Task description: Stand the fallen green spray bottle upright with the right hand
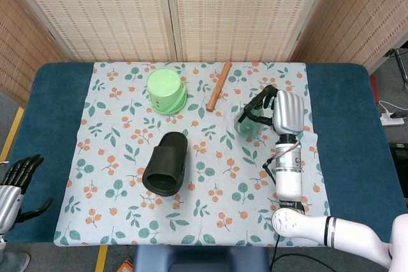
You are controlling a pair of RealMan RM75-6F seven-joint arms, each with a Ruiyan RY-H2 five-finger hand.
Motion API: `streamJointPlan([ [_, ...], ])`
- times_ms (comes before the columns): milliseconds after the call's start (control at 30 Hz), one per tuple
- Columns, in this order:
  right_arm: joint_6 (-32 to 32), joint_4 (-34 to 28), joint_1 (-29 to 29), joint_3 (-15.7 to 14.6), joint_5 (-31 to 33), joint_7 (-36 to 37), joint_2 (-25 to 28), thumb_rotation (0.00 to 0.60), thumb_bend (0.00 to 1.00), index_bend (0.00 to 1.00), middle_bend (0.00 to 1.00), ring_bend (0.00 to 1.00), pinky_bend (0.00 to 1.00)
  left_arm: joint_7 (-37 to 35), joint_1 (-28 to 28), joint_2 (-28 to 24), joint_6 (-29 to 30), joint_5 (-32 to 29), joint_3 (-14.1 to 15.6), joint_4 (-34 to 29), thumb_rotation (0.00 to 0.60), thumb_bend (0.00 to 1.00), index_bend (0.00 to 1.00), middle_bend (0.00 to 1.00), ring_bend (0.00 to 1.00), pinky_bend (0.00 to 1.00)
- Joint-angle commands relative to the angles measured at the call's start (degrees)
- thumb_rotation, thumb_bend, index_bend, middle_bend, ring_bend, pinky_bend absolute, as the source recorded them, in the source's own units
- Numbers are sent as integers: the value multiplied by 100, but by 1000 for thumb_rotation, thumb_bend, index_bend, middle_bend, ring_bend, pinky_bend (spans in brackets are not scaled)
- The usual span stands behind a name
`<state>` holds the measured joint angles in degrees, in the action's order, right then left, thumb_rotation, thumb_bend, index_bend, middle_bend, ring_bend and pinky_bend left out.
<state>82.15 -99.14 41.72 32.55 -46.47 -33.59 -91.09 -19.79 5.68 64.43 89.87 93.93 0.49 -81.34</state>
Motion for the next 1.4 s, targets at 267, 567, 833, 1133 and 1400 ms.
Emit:
streamJointPlan([
  [267, -105, 17, 25, 98, 600, 203, -102, 600, 135, 823, 655, 624, 693, -40, -9, -20, 50, 12, 0, -7, 600, 221, 17, 13, 0, 0],
  [567, -322, 533, 142, -121, 530, 339, -181, 600, 140, 822, 655, 623, 691, -38, 16, 20, -19, -29, -1, 44, 600, 222, 17, 13, 0, 0],
  [833, -390, 744, 184, -176, 551, 453, -230, 600, 140, 819, 655, 623, 691, -47, 32, 25, -54, -38, 6, 67, 600, 221, 16, 13, 0, 0],
  [1133, -515, 761, 143, -63, 857, 657, -185, 600, 139, 803, 655, 623, 691, -147, 34, -12, -46, 11, 43, 20, 600, 220, 17, 13, 0, 0],
  [1400, -617, 777, 176, -125, 914, 620, -107, 600, 132, 765, 655, 608, 691, -139, 51, -13, -81, 8, 53, 19, 600, 221, 17, 13, 0, 0],
])
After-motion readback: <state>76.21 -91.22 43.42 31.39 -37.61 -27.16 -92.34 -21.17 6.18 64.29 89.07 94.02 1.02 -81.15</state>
